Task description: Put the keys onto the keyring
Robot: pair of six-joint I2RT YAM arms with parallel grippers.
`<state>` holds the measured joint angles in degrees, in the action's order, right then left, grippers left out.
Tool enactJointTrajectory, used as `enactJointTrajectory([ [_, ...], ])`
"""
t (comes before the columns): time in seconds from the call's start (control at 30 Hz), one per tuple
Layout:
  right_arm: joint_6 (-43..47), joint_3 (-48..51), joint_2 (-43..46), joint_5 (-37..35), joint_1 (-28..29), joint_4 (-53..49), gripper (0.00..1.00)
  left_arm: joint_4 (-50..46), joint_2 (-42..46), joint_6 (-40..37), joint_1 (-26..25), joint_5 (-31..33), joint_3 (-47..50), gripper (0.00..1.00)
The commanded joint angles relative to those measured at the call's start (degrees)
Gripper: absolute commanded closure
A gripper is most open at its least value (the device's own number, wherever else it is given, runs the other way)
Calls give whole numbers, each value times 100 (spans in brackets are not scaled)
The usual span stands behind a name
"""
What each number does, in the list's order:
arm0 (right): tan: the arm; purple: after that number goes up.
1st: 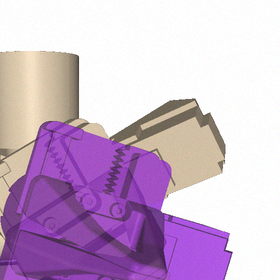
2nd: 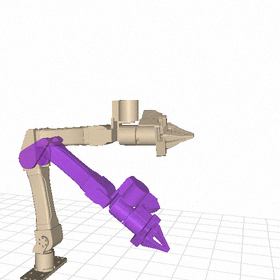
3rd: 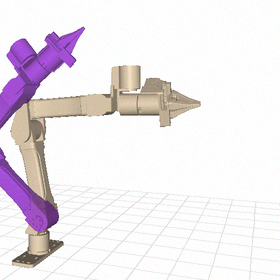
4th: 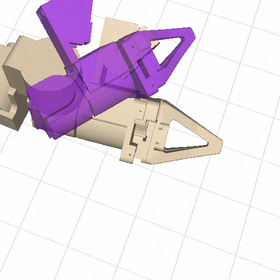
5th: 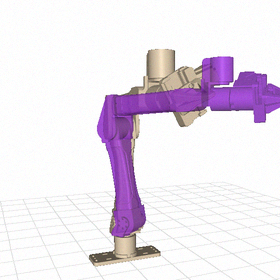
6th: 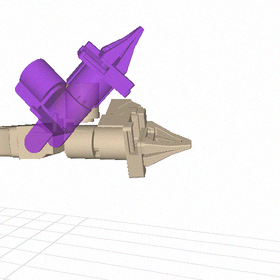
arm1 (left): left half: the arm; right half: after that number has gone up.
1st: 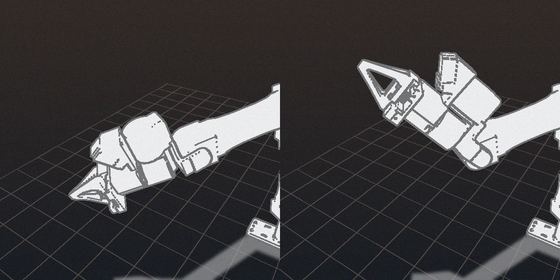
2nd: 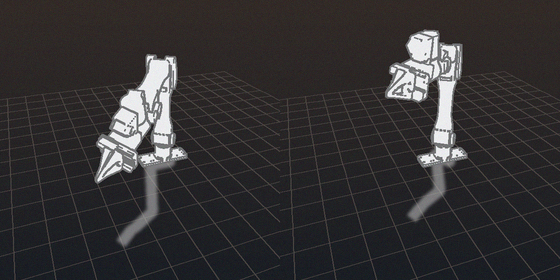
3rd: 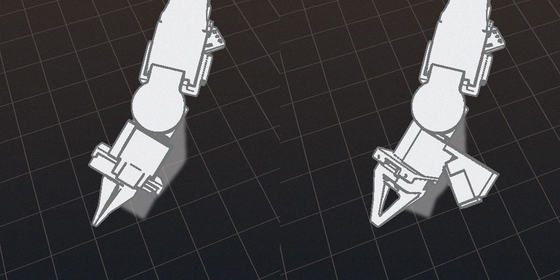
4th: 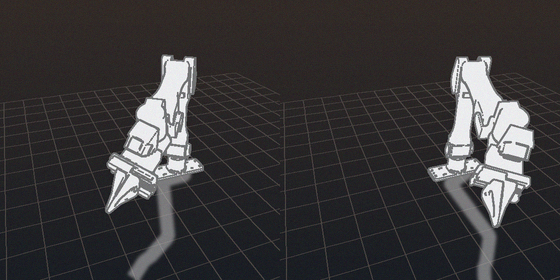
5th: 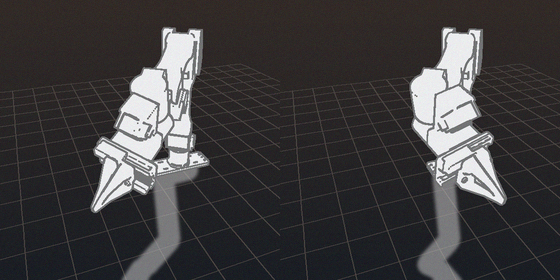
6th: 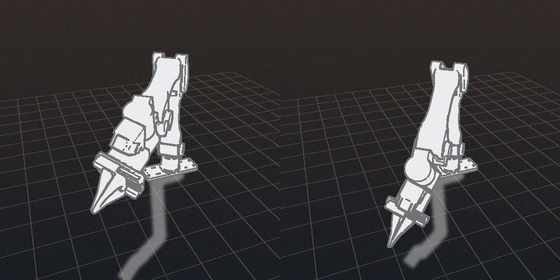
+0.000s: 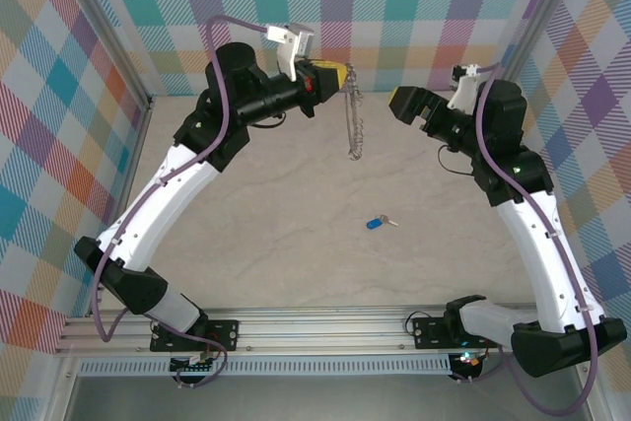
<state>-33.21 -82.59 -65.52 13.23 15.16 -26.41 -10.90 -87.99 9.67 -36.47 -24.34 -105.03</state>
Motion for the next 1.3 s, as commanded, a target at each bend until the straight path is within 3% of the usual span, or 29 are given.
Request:
enactJointTrajectory([
  [0.0,565,-305,27,13,-39,217,0,178,245,-341,-53,102,141,100],
  [0.13,1098,-879,-184,425,-48,-126,0,220,252,-321,-53,-43,82,100],
  [0.3,1343,-1260,-503,1620,-65,7,2,36,95,-304,-53,-549,-256,100],
  [0.43,1352,-1504,-726,2878,-83,289,11,-124,-82,-213,-53,-960,-629,100],
  [0.6,1341,-1730,-888,3591,-135,354,27,-209,-286,-47,-53,-1404,-1008,100],
  [0.93,653,-1705,-996,3952,-180,1100,64,-769,-597,-18,-53,-1958,-1643,100],
  [1.27,48,-1721,-1139,4369,-180,1676,73,-976,-768,-21,-53,-2354,-2045,100],
])
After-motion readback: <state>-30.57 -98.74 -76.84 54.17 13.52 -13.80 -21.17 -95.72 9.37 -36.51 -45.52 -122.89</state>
